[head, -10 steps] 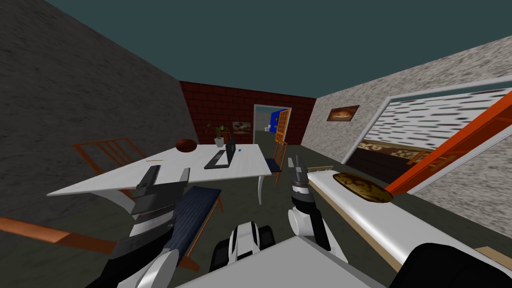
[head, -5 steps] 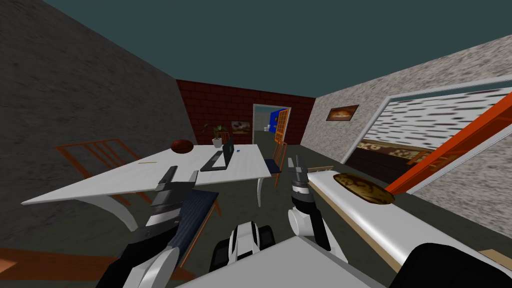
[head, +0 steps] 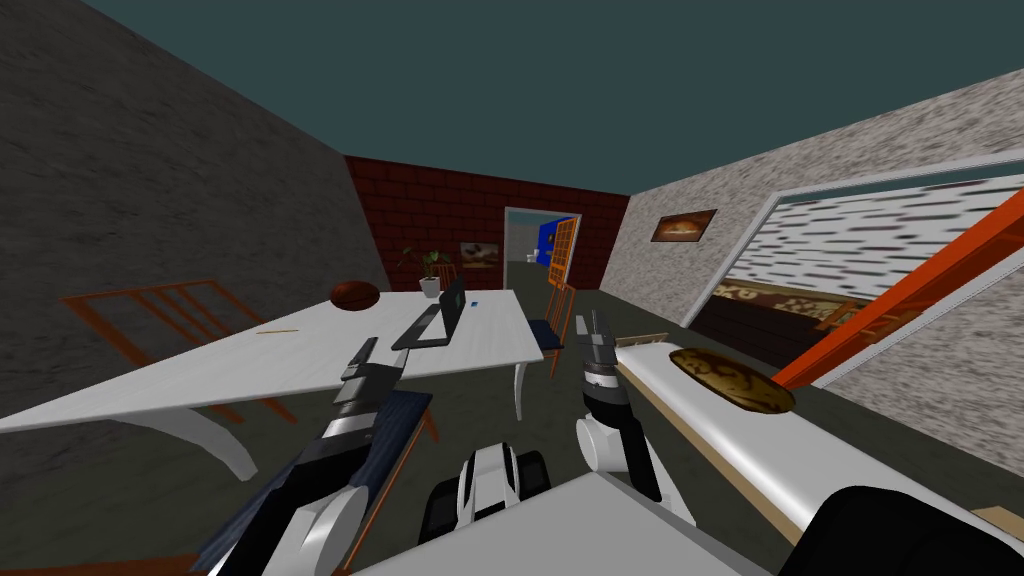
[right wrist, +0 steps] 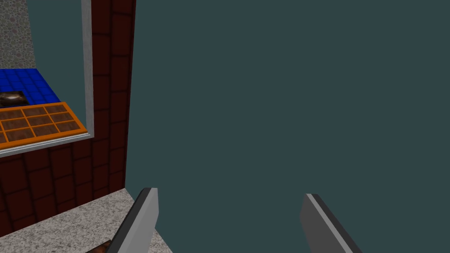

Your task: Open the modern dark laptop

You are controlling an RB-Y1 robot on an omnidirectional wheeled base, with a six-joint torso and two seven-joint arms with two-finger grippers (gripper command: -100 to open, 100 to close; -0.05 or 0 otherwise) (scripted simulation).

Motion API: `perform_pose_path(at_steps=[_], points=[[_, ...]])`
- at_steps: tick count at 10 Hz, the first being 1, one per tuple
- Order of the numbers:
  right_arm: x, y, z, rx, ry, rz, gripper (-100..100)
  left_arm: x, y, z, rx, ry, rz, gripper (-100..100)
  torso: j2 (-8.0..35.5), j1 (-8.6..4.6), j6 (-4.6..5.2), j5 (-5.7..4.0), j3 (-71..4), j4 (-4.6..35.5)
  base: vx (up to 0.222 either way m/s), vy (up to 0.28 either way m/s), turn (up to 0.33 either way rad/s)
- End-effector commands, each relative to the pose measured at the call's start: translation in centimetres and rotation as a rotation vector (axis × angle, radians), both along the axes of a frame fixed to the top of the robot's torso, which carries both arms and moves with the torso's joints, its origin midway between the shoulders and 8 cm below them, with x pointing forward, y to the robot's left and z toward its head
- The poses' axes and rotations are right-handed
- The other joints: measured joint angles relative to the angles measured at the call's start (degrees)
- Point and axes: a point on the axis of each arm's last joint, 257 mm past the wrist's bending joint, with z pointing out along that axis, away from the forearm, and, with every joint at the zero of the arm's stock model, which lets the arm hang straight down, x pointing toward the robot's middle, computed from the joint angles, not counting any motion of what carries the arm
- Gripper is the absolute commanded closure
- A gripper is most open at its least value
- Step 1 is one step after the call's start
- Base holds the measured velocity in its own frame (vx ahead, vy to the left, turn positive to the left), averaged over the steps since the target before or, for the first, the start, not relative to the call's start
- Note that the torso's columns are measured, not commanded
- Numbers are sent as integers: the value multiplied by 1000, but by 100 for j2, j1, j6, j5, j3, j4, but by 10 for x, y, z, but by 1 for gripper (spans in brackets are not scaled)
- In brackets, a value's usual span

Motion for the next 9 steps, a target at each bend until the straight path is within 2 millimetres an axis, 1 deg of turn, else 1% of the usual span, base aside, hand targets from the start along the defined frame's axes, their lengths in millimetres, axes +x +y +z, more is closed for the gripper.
perform_pose_path(at_steps=[1, 3, 4, 5, 6, 7, 8, 9], points=[[0, 0, 0, 0, 0, 0, 0, 15, -3, -26, -39, 72, -23, -100, -4, -5, 0, -1, -2, -1, 83, -13, -24], [0, 0, 0, 0, 0, 0, 0, 21, -4, -38, -59, 106, -33, -100, 10, -4, 0, -2, 5, 3, 56, -9, -14], [0, 0, 0, 0, 0, 0, 0, 27, -5, -50, -80, 139, -42, -100, 10, -1, 0, 0, 7, 3, 68, -14, -28], [0, 0, 0, 0, 0, 0, 0, 29, -6, -56, -91, 157, -46, -100, 1, -1, 1, 0, 1, 1, 76, -15, -20], [0, 0, 0, 0, 0, 0, 0, 35, -7, -69, -116, 192, -55, -100, -4, -3, 0, -1, -2, -1, 80, -4, -26], [0, 0, 0, 0, 0, 0, 0, 38, -8, -76, -130, 211, -60, -100, -5, 1, 0, 0, -3, -2, 84, 3, -23], [0, 0, 0, 0, 0, 0, 0, 44, -11, -91, -160, 251, -69, -100, -3, 3, 0, 1, -2, -1, 92, 12, -25], [0, 0, 0, 0, 0, 0, 0, 47, -12, -98, -177, 271, -73, -100, -3, 3, 0, 1, -1, -1, 108, 24, -17]])
